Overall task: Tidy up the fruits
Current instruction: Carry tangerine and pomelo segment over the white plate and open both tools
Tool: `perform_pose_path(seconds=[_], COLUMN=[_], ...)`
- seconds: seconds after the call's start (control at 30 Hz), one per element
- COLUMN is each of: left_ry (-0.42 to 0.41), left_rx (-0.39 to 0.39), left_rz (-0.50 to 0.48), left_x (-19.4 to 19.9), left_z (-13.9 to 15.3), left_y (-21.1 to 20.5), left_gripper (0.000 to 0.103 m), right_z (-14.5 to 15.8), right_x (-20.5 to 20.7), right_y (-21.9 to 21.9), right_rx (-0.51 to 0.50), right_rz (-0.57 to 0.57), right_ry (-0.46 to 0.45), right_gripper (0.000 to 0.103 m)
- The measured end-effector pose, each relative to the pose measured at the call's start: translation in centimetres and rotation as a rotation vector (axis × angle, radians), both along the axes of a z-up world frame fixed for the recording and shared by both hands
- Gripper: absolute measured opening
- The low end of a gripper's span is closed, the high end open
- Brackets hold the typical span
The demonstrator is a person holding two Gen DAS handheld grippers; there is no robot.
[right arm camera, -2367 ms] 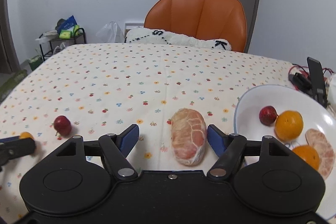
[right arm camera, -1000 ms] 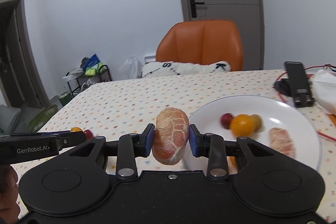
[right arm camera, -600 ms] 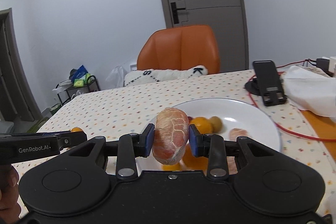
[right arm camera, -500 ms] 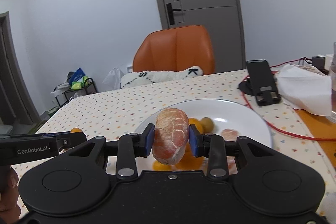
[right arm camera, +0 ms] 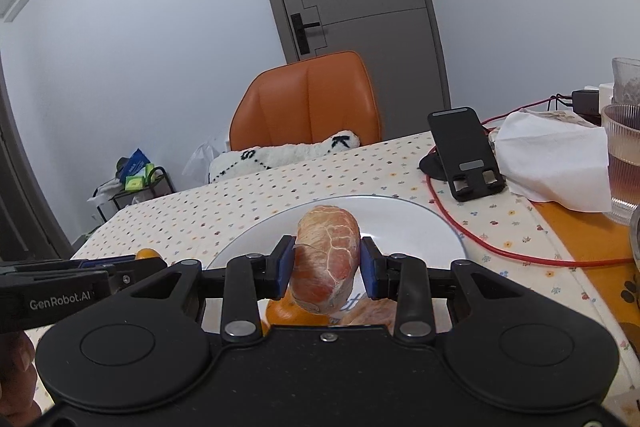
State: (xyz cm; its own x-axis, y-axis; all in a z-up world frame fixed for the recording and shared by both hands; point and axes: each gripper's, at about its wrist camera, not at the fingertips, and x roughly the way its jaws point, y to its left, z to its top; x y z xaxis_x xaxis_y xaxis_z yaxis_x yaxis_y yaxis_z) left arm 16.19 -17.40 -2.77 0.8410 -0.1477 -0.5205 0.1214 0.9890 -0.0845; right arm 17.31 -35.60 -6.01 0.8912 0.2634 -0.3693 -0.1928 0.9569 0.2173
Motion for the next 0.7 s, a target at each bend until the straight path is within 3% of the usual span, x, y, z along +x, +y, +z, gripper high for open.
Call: perform_pose_path(seconds=[0.47, 0.7], left_ry=[0.028, 0.028], left_rx=[0.008, 0.021], left_rz=[-0.011, -0.005], left_x=[2.3, 1.8], left_z=[-1.0, -1.0], left_y=[-1.5, -1.2], left_gripper=[0.025, 0.038], right_z=[-1.2, -1.5], right_x=[0.1, 0.2], right_y=[-1.4, -1.3], right_rx=[0.062, 0.065], right_rz=[0.009, -0.004], right_ry=[0.032, 0.049], right_gripper=[0.045, 0.050])
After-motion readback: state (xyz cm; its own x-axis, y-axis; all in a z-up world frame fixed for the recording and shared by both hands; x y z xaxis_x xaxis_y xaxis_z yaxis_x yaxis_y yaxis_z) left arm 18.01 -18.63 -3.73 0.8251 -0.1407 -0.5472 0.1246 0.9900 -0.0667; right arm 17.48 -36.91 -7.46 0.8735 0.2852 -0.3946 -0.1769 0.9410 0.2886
